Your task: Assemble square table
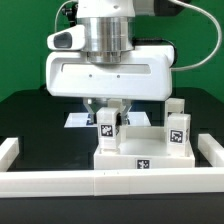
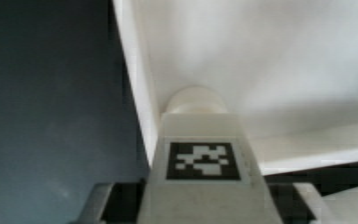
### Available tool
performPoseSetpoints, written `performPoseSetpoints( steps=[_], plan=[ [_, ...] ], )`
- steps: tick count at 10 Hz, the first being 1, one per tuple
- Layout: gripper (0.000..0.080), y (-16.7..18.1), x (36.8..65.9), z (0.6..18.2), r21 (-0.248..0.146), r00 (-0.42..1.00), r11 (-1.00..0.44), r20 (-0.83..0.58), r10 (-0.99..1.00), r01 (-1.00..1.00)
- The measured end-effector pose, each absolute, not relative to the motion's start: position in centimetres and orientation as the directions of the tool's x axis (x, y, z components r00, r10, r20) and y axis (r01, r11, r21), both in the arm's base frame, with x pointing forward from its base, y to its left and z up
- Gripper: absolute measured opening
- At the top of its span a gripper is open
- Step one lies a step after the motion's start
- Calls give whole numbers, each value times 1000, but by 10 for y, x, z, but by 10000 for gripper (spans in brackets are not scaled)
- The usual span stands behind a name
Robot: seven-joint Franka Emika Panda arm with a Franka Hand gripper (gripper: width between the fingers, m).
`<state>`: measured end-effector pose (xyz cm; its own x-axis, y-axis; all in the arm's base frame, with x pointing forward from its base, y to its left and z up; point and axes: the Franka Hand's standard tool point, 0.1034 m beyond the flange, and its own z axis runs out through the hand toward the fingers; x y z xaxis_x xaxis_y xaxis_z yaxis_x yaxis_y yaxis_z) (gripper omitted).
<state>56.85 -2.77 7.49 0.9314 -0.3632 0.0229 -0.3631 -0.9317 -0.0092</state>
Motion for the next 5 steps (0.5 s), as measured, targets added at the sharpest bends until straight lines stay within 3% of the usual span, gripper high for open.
performPoseSetpoints(
  steps=[5],
  plan=[
    [294, -21, 570, 73, -40, 570, -570, -4, -821, -821]
  ],
)
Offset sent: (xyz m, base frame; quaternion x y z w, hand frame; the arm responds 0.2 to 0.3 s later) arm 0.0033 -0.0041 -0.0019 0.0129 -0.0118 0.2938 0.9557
